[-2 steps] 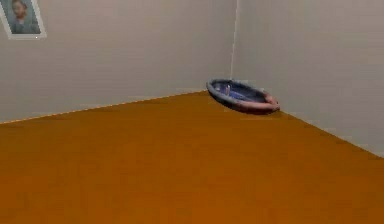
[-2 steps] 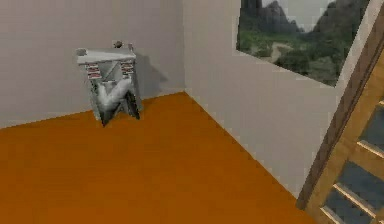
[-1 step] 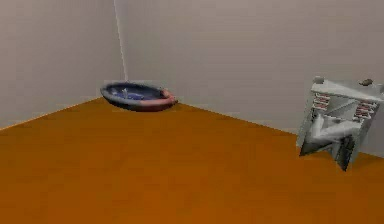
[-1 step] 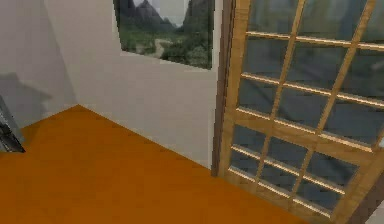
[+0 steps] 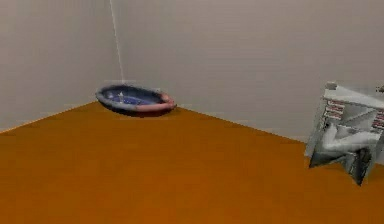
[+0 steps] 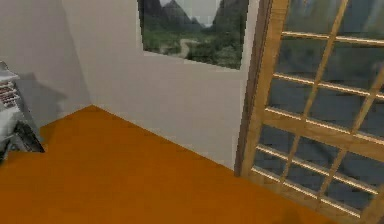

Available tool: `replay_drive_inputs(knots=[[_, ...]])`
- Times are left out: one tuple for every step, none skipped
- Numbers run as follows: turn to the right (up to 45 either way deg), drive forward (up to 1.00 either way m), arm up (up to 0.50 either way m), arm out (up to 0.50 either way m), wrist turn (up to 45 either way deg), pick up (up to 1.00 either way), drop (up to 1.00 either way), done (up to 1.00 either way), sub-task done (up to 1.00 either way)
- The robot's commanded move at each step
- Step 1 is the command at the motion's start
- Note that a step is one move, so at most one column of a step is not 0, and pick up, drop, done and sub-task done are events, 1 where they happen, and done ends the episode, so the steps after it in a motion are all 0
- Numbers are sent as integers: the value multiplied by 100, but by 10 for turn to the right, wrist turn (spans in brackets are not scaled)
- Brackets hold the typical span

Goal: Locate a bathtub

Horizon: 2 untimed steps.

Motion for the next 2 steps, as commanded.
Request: replay_drive_inputs(knots=[[0, 100, 0, 0, 0, 0, 0, 0, 0], [30, 0, 0, 0, 0, 0, 0, 0, 0]])
